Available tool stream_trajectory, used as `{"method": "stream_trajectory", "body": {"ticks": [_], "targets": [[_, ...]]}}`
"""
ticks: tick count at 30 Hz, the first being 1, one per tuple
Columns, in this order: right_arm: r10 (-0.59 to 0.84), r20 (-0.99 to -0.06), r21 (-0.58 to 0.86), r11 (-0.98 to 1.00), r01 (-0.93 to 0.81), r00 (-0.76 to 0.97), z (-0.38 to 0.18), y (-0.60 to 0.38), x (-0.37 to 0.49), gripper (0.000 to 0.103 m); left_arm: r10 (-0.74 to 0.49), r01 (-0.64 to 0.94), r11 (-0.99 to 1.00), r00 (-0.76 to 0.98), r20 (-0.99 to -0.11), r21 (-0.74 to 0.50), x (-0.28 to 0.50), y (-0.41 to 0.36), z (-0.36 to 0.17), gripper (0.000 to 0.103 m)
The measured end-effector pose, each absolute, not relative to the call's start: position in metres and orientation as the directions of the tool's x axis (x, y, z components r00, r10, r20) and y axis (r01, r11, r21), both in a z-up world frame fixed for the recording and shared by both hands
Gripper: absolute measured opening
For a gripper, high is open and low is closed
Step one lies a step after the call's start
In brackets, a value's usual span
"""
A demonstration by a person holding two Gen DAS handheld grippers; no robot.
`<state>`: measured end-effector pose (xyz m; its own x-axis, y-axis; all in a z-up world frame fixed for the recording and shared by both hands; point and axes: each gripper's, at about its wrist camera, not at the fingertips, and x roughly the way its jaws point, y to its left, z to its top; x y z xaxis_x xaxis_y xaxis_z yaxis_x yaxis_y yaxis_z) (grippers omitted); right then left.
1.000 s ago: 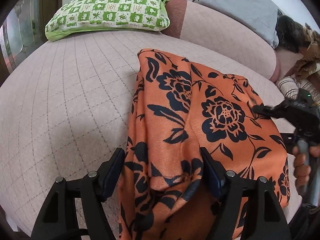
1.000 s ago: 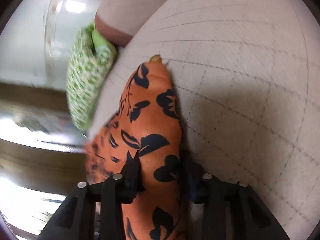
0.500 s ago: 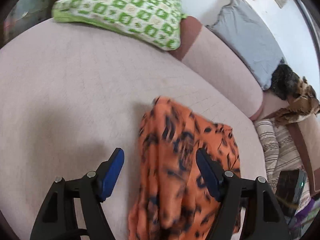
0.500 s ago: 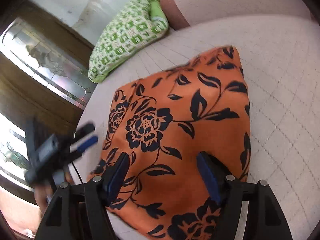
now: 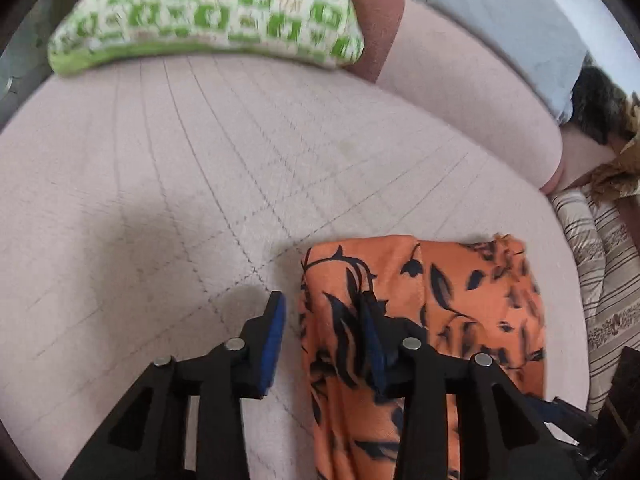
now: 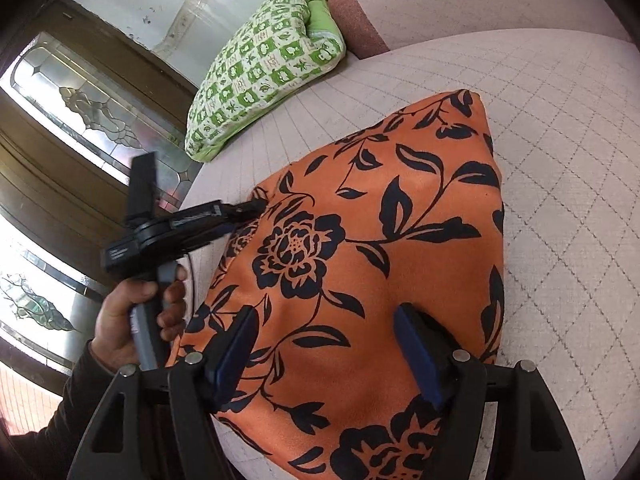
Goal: Fold small clothes
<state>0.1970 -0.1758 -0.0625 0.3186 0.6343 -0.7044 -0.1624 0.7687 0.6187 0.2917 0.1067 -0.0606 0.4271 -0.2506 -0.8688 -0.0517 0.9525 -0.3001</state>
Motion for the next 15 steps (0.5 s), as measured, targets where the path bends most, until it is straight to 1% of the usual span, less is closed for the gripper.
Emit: {"method": "stream_trajectory", "body": {"ticks": [3,6,8,10,11,12,13,15], "targets": [[0.637,-0.691,0.633,0.761,-0.14,0.341,-0.052,-0.184,0.191,0.074,-0.255,-0.01,0.955,0.475,-0.842,-0.295,0.252,0.102,-0.03,0.043],[0.649,-0.649,0.658,0.741,-0.134,0.397,-0.036,-0.196,0.179,0.074,-0.245,0.041,0.964,0.507,-0.826,-0.261,0.205,0.093,-0.012,0.044],[0.65,-0.63,0.667,0.733,-0.132,0.426,-0.03,-0.202,0.169,0.074,-0.247,0.014,0.961,0.487,-0.837,-0.276,0.183,0.089,-0.02,0.044],[0.661,-0.627,0.692,0.715,-0.096,0.412,-0.038,-0.206,0.165,0.075,-0.216,0.0,0.971,0.444,-0.87,-0.241,0.18,0.088,-0.04,0.044],[0.661,-0.641,0.698,0.713,-0.06,0.39,-0.048,-0.207,0.167,0.078,-0.178,-0.022,0.979,0.403,-0.898,-0.204,0.185,0.084,-0.059,0.053],[0.67,-0.649,0.709,0.705,-0.035,0.361,-0.06,-0.207,0.171,0.078,-0.184,-0.059,0.973,0.389,-0.903,-0.224,0.187,0.087,-0.07,0.056],[0.677,-0.65,0.723,0.691,0.007,0.346,-0.066,-0.211,0.173,0.078,-0.187,-0.086,0.967,0.398,-0.898,-0.239,0.187,0.09,-0.068,0.059],[0.684,-0.626,0.741,0.672,0.012,0.374,-0.05,-0.216,0.169,0.078,-0.177,-0.108,0.963,0.432,-0.884,-0.245,0.181,0.091,-0.05,0.058]]}}
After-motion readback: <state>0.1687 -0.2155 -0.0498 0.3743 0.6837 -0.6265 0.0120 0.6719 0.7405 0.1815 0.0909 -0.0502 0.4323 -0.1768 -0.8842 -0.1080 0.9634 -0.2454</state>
